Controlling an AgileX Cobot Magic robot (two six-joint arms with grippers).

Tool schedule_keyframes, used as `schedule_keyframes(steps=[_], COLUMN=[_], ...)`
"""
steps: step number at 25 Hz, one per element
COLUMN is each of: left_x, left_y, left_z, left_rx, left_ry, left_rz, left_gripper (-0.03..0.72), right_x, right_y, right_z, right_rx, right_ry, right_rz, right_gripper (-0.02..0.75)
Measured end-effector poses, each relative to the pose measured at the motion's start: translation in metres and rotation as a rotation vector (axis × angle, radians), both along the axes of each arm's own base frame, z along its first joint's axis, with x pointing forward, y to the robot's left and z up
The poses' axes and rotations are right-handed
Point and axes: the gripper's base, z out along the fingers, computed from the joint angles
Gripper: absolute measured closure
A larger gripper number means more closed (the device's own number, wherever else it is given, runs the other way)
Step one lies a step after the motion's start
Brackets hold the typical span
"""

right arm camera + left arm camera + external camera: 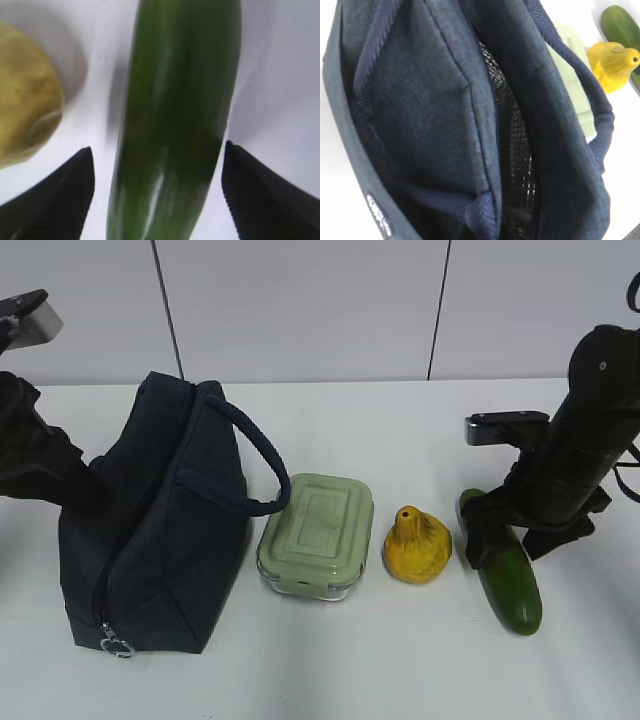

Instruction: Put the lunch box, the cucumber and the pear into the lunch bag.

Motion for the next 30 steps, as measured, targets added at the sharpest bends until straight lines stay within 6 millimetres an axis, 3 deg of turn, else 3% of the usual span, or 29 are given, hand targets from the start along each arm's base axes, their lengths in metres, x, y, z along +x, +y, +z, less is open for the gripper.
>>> schedule_keyframes(steps=[3, 4, 6, 11, 14, 20, 22, 30], left_x=[0.0, 0.0, 0.0, 0.0, 0.0, 0.001, 0.001, 0.001], left_y=[0.001, 0.001, 0.001, 0.001, 0.001, 0.001, 0.001, 0.001], left_z=[0.0, 0.0, 0.0, 0.0, 0.0, 0.0, 0.0, 0.0], left_rx=[0.008, 0.009, 0.009, 0.01, 0.011, 0.013, 0.015, 0.016], left_ry=[-0.002, -0.002, -0.004, -0.004, -0.005, -0.013, -0.015, -0.015], left_rz=[-0.003, -0.003, -0.002, -0.002, -0.002, 0.001, 0.001, 0.001], left_gripper=[0.685, 0.685, 0.685, 0.685, 0.685, 0.685, 0.685, 0.685], right_x=[0.0, 0.001, 0.001, 0.0, 0.0, 0.009, 0.01, 0.003], right_y=[0.0, 0.0, 0.0, -0.001, -0.003, -0.002, 0.004, 0.077], right_z=[-0.008, -0.009, -0.009, -0.007, 0.004, 0.09, 0.106, 0.165], right_rx=[-0.003, -0.004, -0.006, -0.015, -0.034, -0.073, -0.105, -0.131], right_ry=[0.023, 0.025, 0.023, 0.041, 0.039, -0.065, -0.077, -0.218], right_rz=[0.0, 0.0, 0.002, 0.005, 0.002, -0.021, -0.012, 0.07], right_gripper=[0.202, 0.29, 0.356, 0.356, 0.356, 0.356, 0.356, 0.357])
